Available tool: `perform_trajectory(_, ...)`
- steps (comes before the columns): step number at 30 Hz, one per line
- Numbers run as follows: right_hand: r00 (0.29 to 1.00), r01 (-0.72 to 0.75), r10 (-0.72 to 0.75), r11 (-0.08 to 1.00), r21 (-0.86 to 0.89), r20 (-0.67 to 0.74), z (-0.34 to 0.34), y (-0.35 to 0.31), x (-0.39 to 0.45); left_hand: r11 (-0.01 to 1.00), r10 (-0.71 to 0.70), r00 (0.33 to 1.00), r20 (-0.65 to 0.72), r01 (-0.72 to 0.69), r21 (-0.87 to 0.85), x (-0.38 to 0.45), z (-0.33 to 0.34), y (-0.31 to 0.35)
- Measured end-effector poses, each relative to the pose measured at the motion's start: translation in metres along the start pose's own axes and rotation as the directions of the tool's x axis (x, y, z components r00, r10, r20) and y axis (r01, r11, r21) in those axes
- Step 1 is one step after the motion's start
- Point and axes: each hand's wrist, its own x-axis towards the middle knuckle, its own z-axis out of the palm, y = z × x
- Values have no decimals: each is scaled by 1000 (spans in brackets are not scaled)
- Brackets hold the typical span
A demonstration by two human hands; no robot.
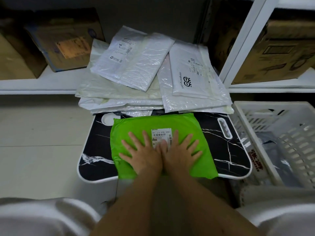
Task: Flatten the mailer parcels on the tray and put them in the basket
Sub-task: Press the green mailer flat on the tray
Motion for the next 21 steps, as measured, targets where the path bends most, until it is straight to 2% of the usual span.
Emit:
perform_trajectory(3, 999, 8, -8, 1000, -4, 38, 15, 10, -17, 999, -52, 997, 61, 52, 3, -12, 19, -15)
perform_trajectory(9, 993, 103, -94, 987, -125, 76, 24, 30, -18, 997, 46, 997, 59, -50, 57, -8, 39, -41)
perform_trajectory(17, 991, 69, -49, 985, -161, 127, 21, 30, -15, 995, 89, 994, 68, -91, 32, -4, 37, -48)
perform_trajectory(21, 992, 59, -39, 984, -169, 122, 16, 39, -14, 998, 61, 997, 46, -59, -28, 0, 34, -59)
